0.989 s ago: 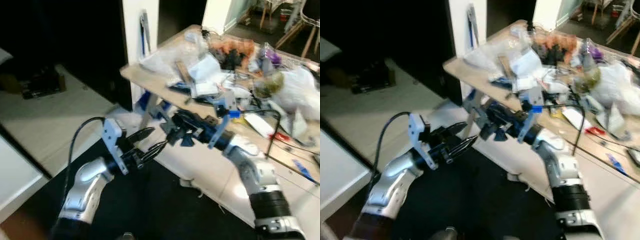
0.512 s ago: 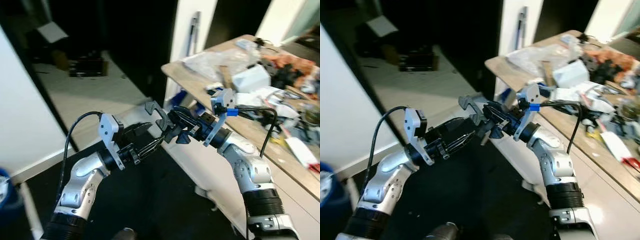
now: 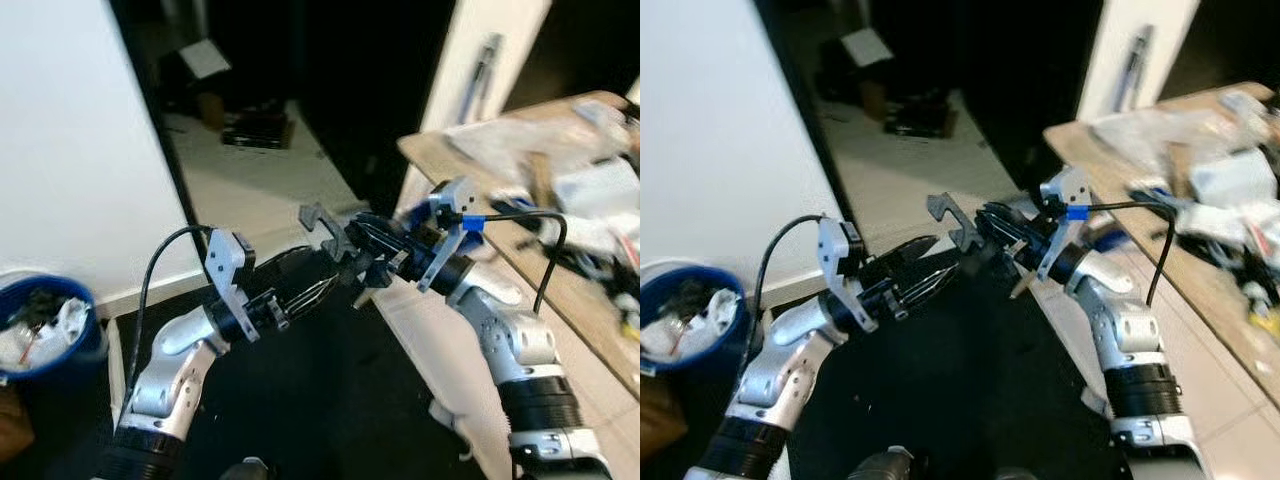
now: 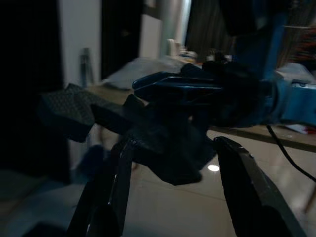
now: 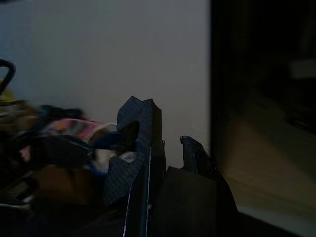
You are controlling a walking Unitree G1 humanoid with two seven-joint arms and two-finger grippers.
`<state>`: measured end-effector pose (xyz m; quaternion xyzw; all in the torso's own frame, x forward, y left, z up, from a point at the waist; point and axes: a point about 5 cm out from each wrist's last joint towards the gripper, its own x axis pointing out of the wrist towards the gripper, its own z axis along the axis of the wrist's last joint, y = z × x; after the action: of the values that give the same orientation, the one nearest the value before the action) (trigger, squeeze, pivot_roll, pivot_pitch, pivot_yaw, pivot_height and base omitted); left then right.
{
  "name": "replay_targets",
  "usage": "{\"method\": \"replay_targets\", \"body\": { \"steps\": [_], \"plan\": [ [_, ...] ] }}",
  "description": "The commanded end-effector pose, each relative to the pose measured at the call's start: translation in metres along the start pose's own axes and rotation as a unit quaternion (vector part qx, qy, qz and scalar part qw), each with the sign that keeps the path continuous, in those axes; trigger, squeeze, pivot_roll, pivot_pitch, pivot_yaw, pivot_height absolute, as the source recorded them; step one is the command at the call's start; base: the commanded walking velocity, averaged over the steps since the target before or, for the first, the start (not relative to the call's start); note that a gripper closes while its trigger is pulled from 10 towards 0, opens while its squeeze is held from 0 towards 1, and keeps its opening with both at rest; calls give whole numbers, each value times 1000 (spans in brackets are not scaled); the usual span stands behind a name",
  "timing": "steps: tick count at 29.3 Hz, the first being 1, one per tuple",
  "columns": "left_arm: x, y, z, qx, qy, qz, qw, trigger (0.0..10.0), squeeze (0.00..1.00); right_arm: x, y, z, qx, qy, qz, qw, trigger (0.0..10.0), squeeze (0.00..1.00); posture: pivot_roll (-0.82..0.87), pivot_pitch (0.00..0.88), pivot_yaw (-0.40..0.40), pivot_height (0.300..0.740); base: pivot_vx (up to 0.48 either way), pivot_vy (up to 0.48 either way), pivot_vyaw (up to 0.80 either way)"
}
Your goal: Picking trash to rubbish bin
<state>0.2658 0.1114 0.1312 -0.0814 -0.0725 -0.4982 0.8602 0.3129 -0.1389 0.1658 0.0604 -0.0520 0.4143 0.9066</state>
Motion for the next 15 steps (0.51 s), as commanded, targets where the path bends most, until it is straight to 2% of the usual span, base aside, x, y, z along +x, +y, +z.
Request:
{"method": "replay_targets", "body": {
  "steps": [1, 15],
  "plan": [
    [1, -2, -3, -4, 5, -3, 1000, 10000, 0, -4, -1, -3, 4, 8, -4, 1000, 10000, 0, -11, 0, -34, 740, 0, 0, 756],
    [5, 1, 1, 0, -6, 12, 1000, 10000, 0, -4, -2, -2, 2, 10, -2, 1000, 10000, 0, -10, 0, -28, 740, 0, 0, 753]
  ]
}}
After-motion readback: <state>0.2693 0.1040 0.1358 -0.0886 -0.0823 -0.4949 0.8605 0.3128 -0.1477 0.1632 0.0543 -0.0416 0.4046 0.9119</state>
